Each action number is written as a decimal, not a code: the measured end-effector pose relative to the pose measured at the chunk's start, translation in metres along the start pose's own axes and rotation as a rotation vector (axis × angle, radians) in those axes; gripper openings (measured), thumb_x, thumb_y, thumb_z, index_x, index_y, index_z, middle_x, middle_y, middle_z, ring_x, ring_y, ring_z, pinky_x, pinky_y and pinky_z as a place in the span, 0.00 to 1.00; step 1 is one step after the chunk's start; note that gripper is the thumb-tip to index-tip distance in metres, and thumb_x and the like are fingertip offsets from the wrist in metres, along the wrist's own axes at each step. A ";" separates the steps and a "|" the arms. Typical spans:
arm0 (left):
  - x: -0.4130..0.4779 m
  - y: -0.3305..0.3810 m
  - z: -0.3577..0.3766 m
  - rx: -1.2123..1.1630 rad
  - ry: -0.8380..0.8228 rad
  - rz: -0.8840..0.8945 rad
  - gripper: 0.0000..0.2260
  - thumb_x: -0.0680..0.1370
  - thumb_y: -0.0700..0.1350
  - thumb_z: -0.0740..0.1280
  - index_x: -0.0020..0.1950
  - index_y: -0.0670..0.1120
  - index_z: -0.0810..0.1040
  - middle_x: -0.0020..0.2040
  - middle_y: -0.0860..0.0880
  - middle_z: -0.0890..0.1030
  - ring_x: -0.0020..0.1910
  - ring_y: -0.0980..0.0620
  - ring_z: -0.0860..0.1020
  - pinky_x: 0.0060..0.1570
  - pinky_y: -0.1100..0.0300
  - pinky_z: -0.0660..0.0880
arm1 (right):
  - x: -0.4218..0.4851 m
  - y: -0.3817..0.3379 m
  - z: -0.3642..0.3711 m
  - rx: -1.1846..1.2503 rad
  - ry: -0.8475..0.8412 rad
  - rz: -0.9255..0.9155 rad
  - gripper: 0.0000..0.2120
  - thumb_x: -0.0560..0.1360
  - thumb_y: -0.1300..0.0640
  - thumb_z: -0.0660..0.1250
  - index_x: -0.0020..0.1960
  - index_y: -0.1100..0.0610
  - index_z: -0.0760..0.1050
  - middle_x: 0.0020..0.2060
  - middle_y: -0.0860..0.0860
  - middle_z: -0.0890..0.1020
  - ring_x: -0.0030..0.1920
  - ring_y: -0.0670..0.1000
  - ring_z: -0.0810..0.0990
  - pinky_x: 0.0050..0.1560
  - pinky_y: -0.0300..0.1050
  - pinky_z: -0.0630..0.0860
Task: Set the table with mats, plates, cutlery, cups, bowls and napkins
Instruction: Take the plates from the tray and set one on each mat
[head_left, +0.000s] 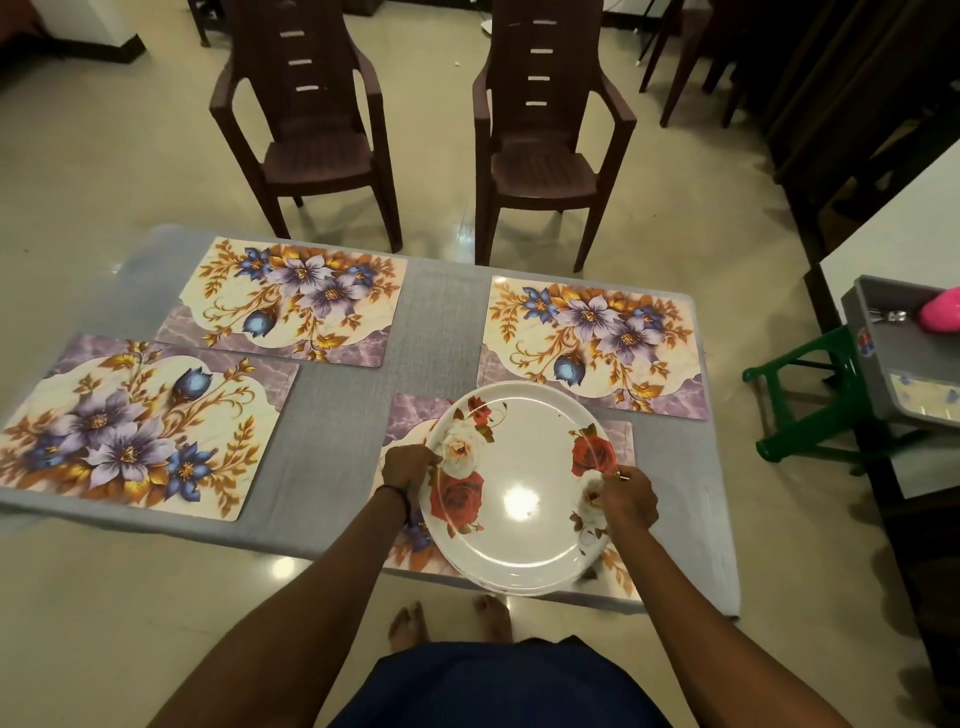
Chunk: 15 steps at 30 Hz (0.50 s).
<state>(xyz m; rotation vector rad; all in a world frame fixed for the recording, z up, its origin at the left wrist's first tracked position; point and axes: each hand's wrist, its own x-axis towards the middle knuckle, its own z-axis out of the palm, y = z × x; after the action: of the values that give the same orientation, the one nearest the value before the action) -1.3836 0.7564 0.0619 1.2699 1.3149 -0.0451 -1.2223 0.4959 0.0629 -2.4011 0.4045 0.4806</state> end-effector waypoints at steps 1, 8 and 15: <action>-0.004 0.003 -0.001 0.010 -0.006 0.000 0.27 0.58 0.45 0.69 0.55 0.38 0.81 0.50 0.42 0.81 0.52 0.39 0.80 0.57 0.44 0.78 | -0.001 -0.001 0.001 0.009 0.001 -0.015 0.12 0.80 0.52 0.65 0.57 0.58 0.80 0.51 0.57 0.84 0.51 0.59 0.82 0.55 0.54 0.78; -0.013 -0.013 -0.025 0.026 0.223 0.145 0.12 0.69 0.36 0.71 0.51 0.43 0.84 0.49 0.43 0.84 0.50 0.43 0.80 0.54 0.47 0.79 | -0.011 -0.030 0.015 0.072 -0.021 -0.093 0.13 0.77 0.50 0.68 0.57 0.56 0.83 0.53 0.56 0.85 0.53 0.61 0.82 0.56 0.53 0.76; -0.017 -0.039 -0.107 -0.135 0.361 0.092 0.16 0.62 0.32 0.75 0.44 0.50 0.85 0.44 0.47 0.85 0.47 0.45 0.82 0.52 0.44 0.81 | -0.056 -0.084 0.066 0.137 -0.148 -0.209 0.09 0.74 0.50 0.72 0.51 0.53 0.84 0.50 0.53 0.86 0.52 0.60 0.82 0.52 0.49 0.76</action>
<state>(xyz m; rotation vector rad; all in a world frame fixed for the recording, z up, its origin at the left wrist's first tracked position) -1.4869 0.8054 0.0762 1.2578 1.5349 0.3463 -1.2540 0.6102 0.0846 -2.2280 0.1153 0.5143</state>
